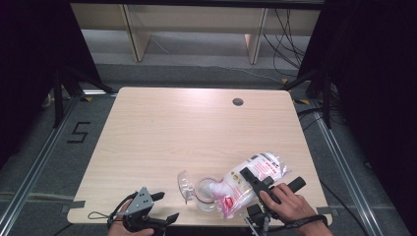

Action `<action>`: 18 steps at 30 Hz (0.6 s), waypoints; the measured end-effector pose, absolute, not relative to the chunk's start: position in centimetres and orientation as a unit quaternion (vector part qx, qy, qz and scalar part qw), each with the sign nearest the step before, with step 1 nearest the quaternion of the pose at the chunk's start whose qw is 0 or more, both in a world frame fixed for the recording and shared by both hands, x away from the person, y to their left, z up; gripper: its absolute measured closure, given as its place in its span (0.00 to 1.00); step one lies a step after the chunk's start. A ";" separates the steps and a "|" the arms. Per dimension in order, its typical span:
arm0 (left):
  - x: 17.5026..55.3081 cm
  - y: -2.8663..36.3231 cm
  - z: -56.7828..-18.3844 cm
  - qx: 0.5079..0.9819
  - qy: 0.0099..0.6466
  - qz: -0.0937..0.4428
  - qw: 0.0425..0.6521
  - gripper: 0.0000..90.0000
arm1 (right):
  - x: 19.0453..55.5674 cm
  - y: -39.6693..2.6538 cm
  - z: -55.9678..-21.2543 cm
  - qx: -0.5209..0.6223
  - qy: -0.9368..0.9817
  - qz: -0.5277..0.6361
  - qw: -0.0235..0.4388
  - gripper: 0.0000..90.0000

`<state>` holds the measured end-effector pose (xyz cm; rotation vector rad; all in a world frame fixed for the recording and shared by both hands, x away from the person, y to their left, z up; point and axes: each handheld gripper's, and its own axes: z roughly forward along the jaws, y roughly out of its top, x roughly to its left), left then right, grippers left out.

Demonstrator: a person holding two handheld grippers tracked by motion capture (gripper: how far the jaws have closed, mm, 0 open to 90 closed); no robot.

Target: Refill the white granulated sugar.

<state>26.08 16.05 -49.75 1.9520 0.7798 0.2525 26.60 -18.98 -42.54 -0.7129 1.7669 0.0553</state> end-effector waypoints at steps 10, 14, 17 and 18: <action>26.1 16.1 -49.7 0.803 0.322 0.104 0.490 0.18 | 26.5 -19.1 -42.8 -0.287 0.763 0.034 0.579 0.61; 26.1 16.0 -49.7 0.803 0.322 0.104 0.490 0.18 | 26.5 -19.1 -42.7 -0.290 0.761 0.034 0.579 0.61; 26.1 16.0 -49.7 0.803 0.322 0.104 0.490 0.18 | 26.5 -19.1 -42.7 -0.289 0.762 0.034 0.579 0.61; 26.1 16.0 -49.7 0.803 0.322 0.104 0.490 0.18 | 26.5 -19.1 -42.7 -0.288 0.763 0.034 0.578 0.61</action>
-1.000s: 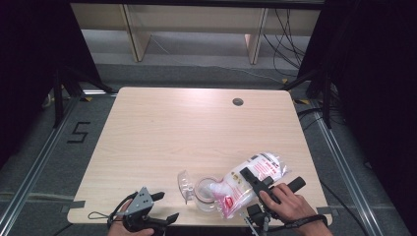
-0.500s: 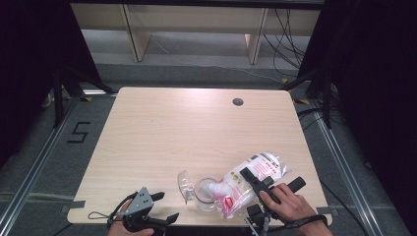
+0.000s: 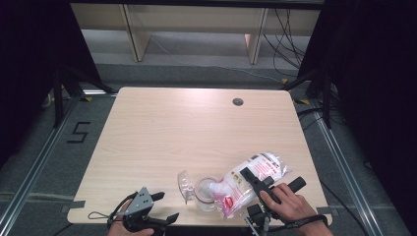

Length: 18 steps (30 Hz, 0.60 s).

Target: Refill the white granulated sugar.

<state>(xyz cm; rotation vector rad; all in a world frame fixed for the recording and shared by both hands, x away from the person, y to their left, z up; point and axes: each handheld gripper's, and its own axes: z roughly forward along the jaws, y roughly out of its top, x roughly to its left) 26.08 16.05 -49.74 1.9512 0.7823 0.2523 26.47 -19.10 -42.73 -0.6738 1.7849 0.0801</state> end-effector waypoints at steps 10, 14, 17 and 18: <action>26.1 16.1 -49.7 0.803 0.322 0.104 0.490 0.18 | 26.6 -19.0 -42.6 -0.306 0.754 0.029 0.581 0.61; 26.1 16.0 -49.8 0.803 0.322 0.104 0.490 0.18 | 26.6 -19.0 -42.6 -0.306 0.755 0.029 0.579 0.61; 26.1 16.0 -49.7 0.804 0.321 0.104 0.490 0.18 | 26.5 -19.0 -42.8 -0.293 0.760 0.037 0.578 0.61; 26.1 16.0 -49.7 0.803 0.322 0.104 0.490 0.18 | 26.6 -18.9 -42.6 -0.307 0.753 0.033 0.581 0.61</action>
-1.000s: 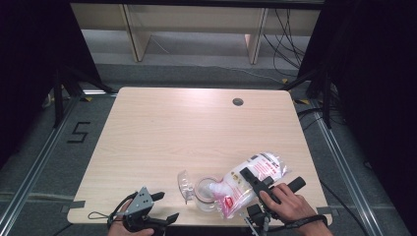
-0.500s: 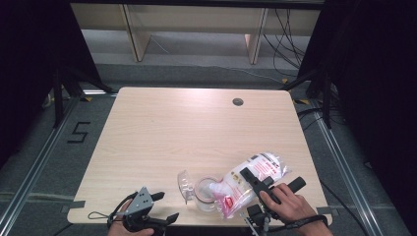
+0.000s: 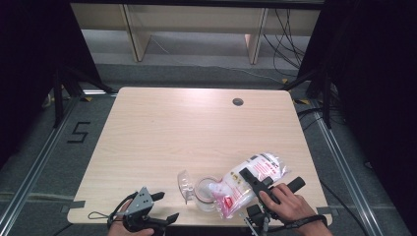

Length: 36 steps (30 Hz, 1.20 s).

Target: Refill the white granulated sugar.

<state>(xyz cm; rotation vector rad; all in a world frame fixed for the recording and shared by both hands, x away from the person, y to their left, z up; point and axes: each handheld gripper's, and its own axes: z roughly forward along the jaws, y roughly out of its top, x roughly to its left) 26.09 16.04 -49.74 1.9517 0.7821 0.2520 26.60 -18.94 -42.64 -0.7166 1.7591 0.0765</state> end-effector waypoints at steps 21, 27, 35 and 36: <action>26.2 16.1 -49.7 0.807 0.312 0.108 0.489 0.18 | 26.5 -19.1 -42.6 -0.290 0.762 0.033 0.578 0.62; 26.2 16.1 -49.7 0.808 0.311 0.108 0.489 0.18 | 26.6 -19.0 -42.5 -0.307 0.756 0.026 0.577 0.62; 26.2 16.1 -49.8 0.806 0.310 0.109 0.492 0.18 | 26.6 -19.0 -42.5 -0.309 0.755 0.021 0.578 0.62; 26.1 16.0 -49.8 0.804 0.322 0.104 0.488 0.18 | 26.4 -19.0 -42.6 -0.298 0.759 0.024 0.578 0.62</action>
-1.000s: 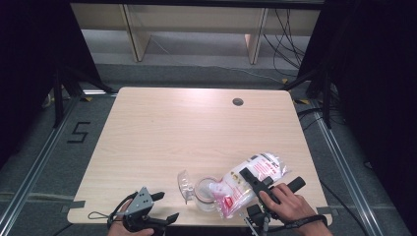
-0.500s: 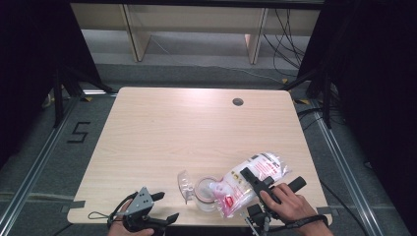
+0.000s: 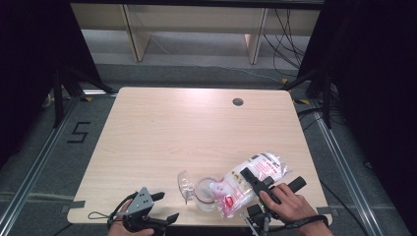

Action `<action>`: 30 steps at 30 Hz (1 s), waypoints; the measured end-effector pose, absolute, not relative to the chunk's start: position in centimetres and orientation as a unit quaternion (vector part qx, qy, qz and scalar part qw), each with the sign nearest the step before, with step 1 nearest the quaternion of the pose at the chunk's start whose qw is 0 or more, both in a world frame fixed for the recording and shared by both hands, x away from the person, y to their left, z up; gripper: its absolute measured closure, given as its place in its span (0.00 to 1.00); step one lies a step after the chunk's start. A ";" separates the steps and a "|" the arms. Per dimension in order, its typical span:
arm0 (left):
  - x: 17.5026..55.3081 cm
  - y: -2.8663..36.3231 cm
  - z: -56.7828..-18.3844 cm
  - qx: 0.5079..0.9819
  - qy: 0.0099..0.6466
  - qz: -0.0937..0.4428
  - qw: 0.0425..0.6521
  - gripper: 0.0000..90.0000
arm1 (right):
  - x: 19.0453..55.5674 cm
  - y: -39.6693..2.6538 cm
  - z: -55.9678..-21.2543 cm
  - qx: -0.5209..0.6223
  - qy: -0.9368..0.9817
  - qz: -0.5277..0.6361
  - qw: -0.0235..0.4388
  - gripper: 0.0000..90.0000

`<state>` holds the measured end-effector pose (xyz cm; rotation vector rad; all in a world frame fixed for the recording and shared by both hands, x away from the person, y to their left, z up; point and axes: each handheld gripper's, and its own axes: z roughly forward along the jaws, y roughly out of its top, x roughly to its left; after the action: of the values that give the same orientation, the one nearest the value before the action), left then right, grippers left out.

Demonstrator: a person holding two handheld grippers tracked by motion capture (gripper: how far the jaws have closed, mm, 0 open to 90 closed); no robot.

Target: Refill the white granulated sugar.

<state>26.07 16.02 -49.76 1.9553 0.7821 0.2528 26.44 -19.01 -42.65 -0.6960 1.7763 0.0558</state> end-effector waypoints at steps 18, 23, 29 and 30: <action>26.1 16.0 -49.8 0.805 0.322 0.104 0.486 0.18 | 26.2 -18.8 -42.6 -0.313 0.749 -0.007 0.584 0.62; 26.2 16.1 -49.8 0.808 0.312 0.108 0.488 0.18 | 26.1 -18.5 -42.4 -0.327 0.741 -0.023 0.586 0.62; 26.2 16.0 -49.8 0.807 0.316 0.105 0.488 0.18 | 26.1 -18.5 -42.3 -0.328 0.741 -0.025 0.586 0.62; 26.1 16.0 -49.8 0.804 0.322 0.103 0.489 0.18 | 26.1 -18.5 -42.3 -0.327 0.743 -0.025 0.584 0.62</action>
<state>26.10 15.99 -49.81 1.9540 0.7834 0.2509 26.09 -18.54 -42.32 -0.7622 1.7334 -0.0574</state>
